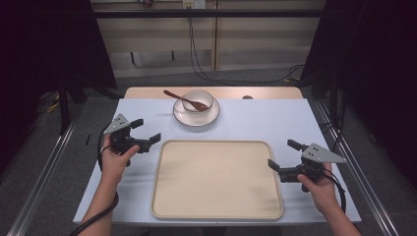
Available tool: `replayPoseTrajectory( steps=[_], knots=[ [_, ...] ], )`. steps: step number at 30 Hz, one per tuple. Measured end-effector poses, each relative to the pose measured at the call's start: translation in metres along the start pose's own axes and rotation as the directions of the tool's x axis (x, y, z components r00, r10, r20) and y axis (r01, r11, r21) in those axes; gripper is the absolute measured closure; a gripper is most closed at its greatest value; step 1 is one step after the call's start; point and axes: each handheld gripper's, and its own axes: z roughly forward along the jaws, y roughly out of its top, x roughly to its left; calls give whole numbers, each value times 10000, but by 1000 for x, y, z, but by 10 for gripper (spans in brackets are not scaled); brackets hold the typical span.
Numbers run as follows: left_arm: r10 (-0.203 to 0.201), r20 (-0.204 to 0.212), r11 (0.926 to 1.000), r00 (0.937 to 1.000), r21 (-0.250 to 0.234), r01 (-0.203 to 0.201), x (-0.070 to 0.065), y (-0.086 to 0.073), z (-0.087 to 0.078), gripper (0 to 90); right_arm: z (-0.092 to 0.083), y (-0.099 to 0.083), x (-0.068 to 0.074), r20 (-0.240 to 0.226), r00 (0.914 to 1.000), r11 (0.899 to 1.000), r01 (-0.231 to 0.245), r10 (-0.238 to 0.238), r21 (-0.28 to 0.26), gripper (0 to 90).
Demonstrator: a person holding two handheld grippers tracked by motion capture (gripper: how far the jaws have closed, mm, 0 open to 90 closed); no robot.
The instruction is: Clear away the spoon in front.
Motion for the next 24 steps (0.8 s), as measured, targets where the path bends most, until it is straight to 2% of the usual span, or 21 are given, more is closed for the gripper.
replayPoseTrajectory(
  steps=[1,4,8,10,13,15,19,22,23,24],
  knots=[
    [146,-102,9999,9998,-14,-147,-1,3,3,0,0,0,1,41,10000,10000,-4,4,44,1],
    [-6,-7,9998,10000,-211,6,-1,8,9,0,-1,0,3,87,9999,9999,-75,74,117,2],
    [-130,-164,9999,9998,-81,129,0,12,16,0,-1,0,4,27,10000,9998,-31,31,182,3],
    [-219,-75,9997,9997,-120,218,0,12,18,0,-2,-1,5,5,10000,9998,-12,12,219,3],
    [-309,-393,9995,9987,-52,307,2,15,25,0,-2,-1,6,-132,9999,9997,-3,6,226,4],
    [-413,-467,9989,9981,-223,403,3,15,28,0,-2,-1,6,-150,9999,9997,16,-12,245,5],
    [-463,-607,9989,9971,-122,456,6,16,33,0,-2,-1,6,-249,9996,9994,146,-139,306,11],
    [-518,-456,9986,9976,-162,511,8,16,37,0,-2,-1,6,-309,9994,9994,192,-182,300,12],
    [-576,-588,9983,9966,-82,572,8,16,39,0,-1,-2,6,-330,9993,9992,196,-184,357,16],
    [-640,-522,9979,9966,-142,633,9,15,41,0,0,-2,6,-340,9992,9991,216,-204,375,17]
  ],
)
